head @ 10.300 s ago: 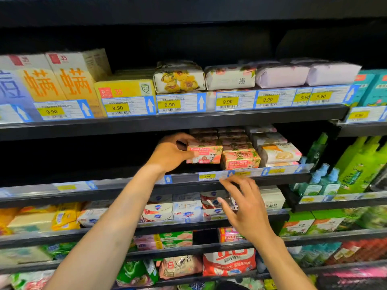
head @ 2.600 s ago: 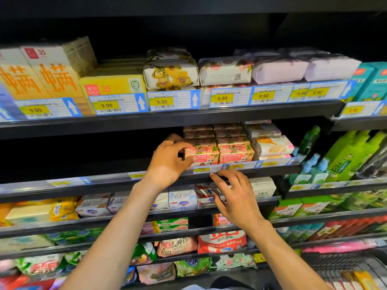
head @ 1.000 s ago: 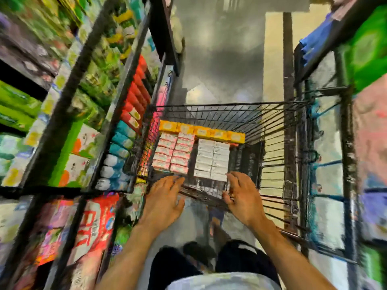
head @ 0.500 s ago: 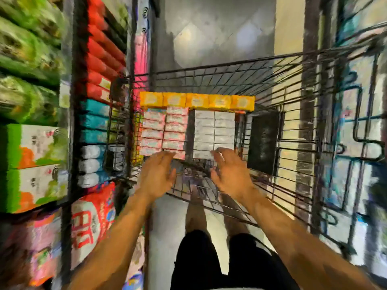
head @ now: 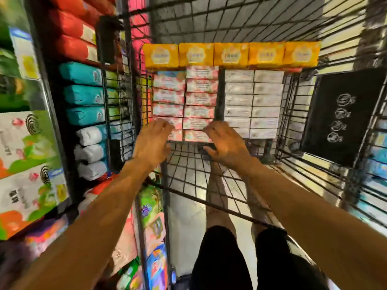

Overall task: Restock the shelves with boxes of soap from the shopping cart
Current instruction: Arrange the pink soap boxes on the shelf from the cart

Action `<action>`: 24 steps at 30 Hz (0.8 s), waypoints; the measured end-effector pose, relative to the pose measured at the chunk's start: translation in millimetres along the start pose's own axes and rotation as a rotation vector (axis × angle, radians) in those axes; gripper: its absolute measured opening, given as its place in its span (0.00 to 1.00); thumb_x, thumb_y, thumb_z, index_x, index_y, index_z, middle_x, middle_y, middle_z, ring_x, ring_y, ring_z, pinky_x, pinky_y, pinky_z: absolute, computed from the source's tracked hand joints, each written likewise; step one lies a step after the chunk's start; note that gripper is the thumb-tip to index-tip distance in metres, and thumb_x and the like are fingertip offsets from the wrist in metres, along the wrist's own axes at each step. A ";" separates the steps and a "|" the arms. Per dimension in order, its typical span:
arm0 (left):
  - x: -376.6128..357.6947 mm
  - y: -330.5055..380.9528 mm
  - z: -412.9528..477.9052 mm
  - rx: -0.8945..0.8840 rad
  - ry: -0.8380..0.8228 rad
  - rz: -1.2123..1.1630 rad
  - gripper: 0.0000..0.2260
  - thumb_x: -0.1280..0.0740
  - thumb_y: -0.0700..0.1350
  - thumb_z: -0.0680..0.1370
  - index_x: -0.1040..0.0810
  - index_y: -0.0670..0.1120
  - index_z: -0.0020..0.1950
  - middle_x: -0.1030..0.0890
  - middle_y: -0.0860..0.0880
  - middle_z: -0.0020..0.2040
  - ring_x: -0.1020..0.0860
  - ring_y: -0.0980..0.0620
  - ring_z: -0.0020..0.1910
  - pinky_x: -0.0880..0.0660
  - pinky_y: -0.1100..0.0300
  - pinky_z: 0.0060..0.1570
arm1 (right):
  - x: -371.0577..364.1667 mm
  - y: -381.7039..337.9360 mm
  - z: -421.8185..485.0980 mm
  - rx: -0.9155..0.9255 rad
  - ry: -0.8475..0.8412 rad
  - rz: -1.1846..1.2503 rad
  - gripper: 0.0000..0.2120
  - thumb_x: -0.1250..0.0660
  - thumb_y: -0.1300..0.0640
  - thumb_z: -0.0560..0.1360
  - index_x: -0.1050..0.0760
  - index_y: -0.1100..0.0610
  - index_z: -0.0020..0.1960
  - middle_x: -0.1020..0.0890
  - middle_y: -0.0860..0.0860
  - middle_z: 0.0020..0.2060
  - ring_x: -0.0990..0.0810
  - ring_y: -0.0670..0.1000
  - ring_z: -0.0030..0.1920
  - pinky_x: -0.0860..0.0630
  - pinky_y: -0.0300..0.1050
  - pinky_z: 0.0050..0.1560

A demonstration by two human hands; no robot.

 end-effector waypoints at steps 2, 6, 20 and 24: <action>-2.4 -2.2 4.3 -0.042 -0.010 0.082 0.26 0.22 0.37 0.64 0.23 0.42 0.61 0.24 0.39 0.59 0.25 0.36 0.58 0.24 0.45 0.49 | -5.7 -5.1 3.1 0.057 0.080 -0.074 0.26 0.25 0.55 0.70 0.23 0.62 0.65 0.22 0.61 0.60 0.24 0.64 0.58 0.24 0.56 0.53; -8.1 -4.9 8.6 -0.096 0.024 0.169 0.26 0.22 0.37 0.62 0.22 0.44 0.59 0.23 0.41 0.56 0.26 0.39 0.57 0.28 0.47 0.50 | -8.2 -9.7 6.7 0.085 0.215 -0.213 0.22 0.24 0.57 0.70 0.22 0.61 0.62 0.21 0.61 0.56 0.23 0.63 0.52 0.29 0.53 0.45; 29.2 4.3 -16.5 -0.089 0.206 -0.031 0.19 0.25 0.44 0.67 0.21 0.44 0.57 0.20 0.43 0.54 0.23 0.41 0.53 0.24 0.49 0.49 | 27.9 -1.6 -19.8 -0.232 0.057 0.229 0.22 0.32 0.45 0.70 0.23 0.57 0.59 0.21 0.53 0.50 0.22 0.56 0.49 0.31 0.44 0.42; 80.6 -0.7 -72.1 0.152 0.365 -0.453 0.19 0.26 0.50 0.71 0.24 0.46 0.59 0.17 0.45 0.42 0.20 0.43 0.38 0.23 0.51 0.34 | 81.0 -11.4 -58.5 -0.444 0.167 0.645 0.14 0.22 0.58 0.73 0.25 0.54 0.53 0.18 0.50 0.43 0.21 0.48 0.42 0.24 0.41 0.40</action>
Point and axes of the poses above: each hand's wrist, its own z-axis towards the middle knuckle, its own x-axis out of the back of the hand, y = z × x, the point moved 10 cm from there along z, towards the middle knuckle
